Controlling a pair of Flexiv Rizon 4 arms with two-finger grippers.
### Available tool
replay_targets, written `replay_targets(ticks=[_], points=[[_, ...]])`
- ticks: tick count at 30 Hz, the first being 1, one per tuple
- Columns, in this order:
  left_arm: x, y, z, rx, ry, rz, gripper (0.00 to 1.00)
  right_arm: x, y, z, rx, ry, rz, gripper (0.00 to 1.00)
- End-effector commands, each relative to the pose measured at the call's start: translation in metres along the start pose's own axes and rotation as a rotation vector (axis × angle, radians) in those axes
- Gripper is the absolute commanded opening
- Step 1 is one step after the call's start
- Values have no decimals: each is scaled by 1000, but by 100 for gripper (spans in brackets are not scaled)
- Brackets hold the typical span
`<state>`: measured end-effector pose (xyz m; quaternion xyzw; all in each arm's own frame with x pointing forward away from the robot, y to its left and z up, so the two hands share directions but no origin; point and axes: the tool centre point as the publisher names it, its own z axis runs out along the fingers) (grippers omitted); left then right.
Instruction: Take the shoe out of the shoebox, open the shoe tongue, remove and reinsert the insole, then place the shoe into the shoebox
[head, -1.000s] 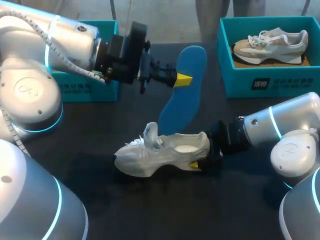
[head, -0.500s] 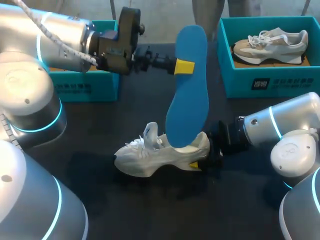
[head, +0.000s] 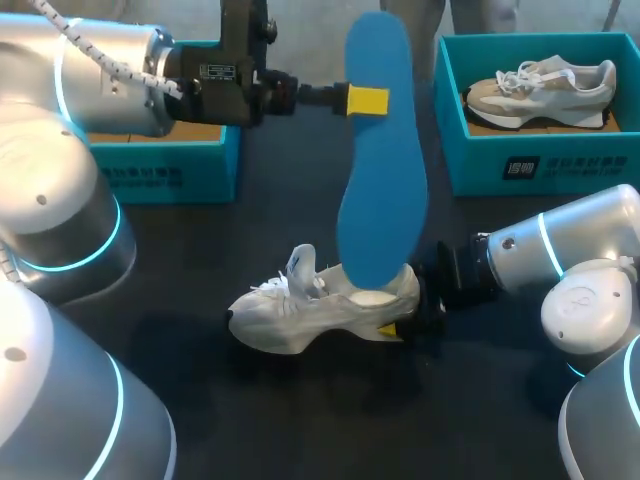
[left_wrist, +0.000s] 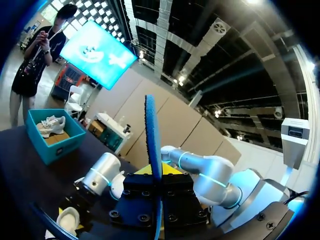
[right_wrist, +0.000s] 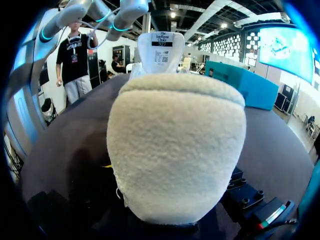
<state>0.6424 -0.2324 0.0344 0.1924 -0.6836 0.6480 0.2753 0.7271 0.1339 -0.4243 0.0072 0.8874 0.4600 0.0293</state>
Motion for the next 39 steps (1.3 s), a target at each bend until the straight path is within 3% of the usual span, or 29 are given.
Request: replay_targets(ticks=[1,12,29,39], points=[[18,-5,-1,11,-3,-8,0,0,0,2,3,-2,0,0],[54,-19,-2,55,33,-43,0,0,0,2,3,-2,0,0],[88,-5,10,59,131,-50,0,0,0,2,3,-2,0,0],[94,7,14,42,160,-102,0,0,0,2,3,-2,0,0]])
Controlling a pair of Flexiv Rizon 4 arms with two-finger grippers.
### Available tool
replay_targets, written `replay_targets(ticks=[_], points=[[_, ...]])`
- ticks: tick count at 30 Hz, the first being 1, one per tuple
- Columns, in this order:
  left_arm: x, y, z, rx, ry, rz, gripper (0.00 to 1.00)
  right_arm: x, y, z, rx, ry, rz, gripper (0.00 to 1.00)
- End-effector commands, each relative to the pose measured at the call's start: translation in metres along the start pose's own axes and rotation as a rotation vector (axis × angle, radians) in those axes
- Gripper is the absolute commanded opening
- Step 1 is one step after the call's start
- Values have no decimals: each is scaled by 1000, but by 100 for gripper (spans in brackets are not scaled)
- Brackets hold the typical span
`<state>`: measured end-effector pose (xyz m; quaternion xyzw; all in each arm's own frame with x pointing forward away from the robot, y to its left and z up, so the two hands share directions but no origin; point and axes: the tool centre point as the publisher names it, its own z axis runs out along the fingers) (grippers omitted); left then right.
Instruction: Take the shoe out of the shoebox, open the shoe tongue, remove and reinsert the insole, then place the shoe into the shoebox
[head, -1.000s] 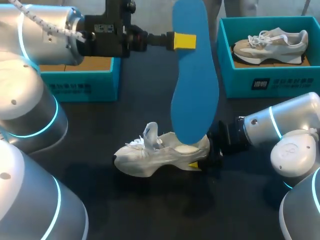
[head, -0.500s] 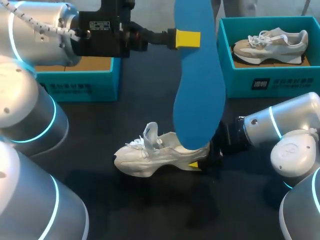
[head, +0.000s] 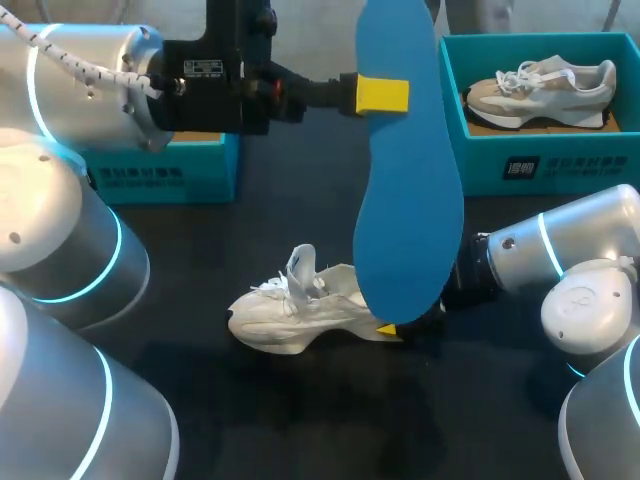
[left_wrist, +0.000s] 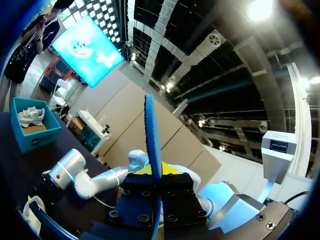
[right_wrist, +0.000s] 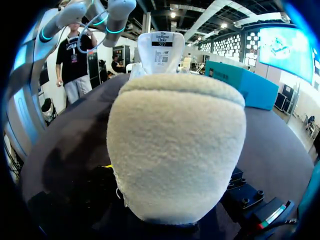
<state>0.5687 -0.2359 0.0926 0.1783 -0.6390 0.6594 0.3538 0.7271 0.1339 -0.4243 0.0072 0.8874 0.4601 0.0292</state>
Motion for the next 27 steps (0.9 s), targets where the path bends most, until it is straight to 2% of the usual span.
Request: replay_targets(ticks=[1,13,27], points=[[0,8,2,8,5,-10,0,0,0,2,3,-2,0,0],[-7,23,8,4,0,-51,0,0,0,2,3,-2,0,0],[-2,29,10,10,5,-54,0,0,0,2,3,-2,0,0]])
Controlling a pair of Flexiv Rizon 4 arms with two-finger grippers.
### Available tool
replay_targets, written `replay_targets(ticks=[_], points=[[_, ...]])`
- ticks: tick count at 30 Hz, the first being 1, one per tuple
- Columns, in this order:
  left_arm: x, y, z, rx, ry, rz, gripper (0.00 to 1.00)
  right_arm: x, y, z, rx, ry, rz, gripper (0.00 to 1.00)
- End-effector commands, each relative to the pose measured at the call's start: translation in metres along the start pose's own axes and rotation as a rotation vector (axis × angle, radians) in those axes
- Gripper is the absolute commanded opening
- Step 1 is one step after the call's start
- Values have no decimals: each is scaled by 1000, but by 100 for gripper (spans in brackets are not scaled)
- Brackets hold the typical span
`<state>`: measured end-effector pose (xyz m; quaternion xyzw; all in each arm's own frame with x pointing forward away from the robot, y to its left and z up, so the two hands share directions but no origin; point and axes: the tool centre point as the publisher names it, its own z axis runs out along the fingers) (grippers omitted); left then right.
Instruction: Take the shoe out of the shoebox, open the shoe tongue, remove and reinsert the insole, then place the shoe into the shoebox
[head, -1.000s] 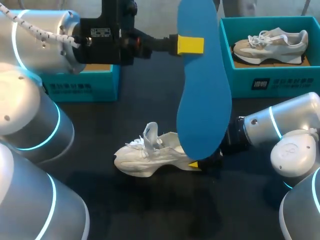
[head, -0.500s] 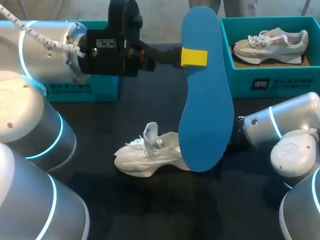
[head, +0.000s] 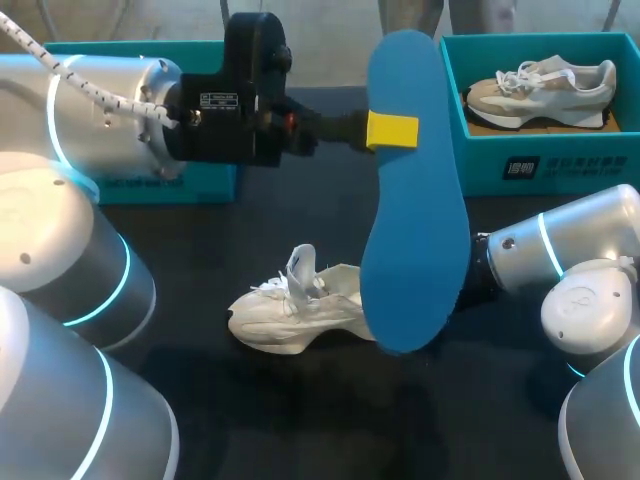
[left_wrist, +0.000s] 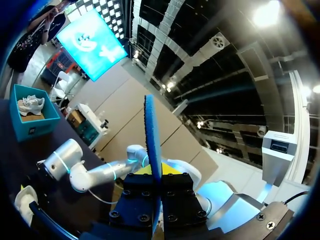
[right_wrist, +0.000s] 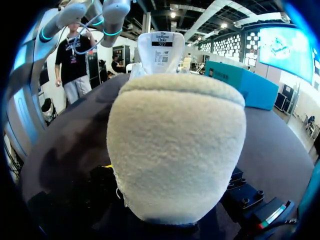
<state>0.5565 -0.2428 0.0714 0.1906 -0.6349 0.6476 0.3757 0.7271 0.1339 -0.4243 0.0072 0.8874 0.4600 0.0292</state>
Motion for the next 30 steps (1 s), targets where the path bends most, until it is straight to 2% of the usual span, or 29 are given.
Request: replay_targets(ticks=[1,10,11,12,13,21,30], points=[[6,6,3,18,-5,1,0,0,0,2,3,-2,0,0],[6,6,3,18,-5,1,0,0,0,2,3,-2,0,0],[6,6,3,18,-5,1,0,0,0,2,3,-2,0,4],[6,6,3,18,-5,1,0,0,0,2,3,-2,0,48],[6,6,3,18,-5,1,0,0,0,2,3,-2,0,100],[6,6,3,18,-5,1,0,-1,-1,2,-2,7,-1,100],[6,6,3,18,-5,1,0,-5,7,-9,74,-2,-28,100]])
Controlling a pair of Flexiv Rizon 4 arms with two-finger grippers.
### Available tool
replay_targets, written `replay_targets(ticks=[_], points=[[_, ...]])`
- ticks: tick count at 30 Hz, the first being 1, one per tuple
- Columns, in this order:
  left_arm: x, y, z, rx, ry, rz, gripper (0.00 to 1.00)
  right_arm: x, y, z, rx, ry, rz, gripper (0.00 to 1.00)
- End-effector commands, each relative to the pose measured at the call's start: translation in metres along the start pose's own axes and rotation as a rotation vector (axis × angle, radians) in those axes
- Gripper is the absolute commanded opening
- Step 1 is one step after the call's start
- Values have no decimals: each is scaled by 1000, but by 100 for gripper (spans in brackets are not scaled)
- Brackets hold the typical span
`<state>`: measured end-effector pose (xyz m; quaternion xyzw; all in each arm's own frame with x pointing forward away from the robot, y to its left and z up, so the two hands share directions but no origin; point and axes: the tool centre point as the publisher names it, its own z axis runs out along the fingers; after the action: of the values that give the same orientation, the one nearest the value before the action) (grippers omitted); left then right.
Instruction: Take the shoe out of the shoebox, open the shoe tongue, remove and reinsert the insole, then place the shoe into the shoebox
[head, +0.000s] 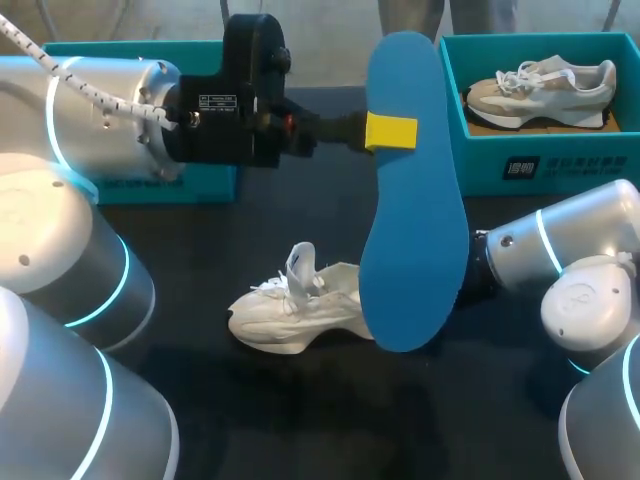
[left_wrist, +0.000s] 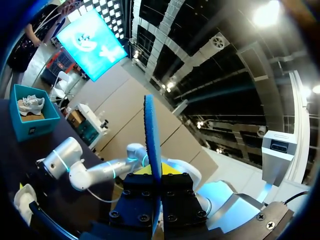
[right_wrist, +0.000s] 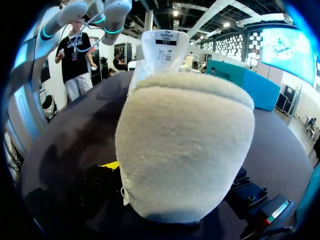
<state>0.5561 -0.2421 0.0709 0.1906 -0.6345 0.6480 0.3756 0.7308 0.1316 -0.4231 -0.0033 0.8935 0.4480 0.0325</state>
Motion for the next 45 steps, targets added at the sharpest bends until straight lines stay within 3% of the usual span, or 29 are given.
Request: replay_targets(ticks=[1,7,17,27,45], points=[[5,6,4,17,-6,0,0,-2,8,-8,57,-9,-6,100],[5,6,4,17,-6,0,0,-2,13,-16,94,-23,-13,100],[5,6,4,17,-6,0,0,-1,26,-35,303,-60,-19,100],[5,6,4,17,-6,0,0,0,40,-47,438,-61,-12,100],[5,6,4,17,-6,0,0,0,66,-69,593,-78,27,100]])
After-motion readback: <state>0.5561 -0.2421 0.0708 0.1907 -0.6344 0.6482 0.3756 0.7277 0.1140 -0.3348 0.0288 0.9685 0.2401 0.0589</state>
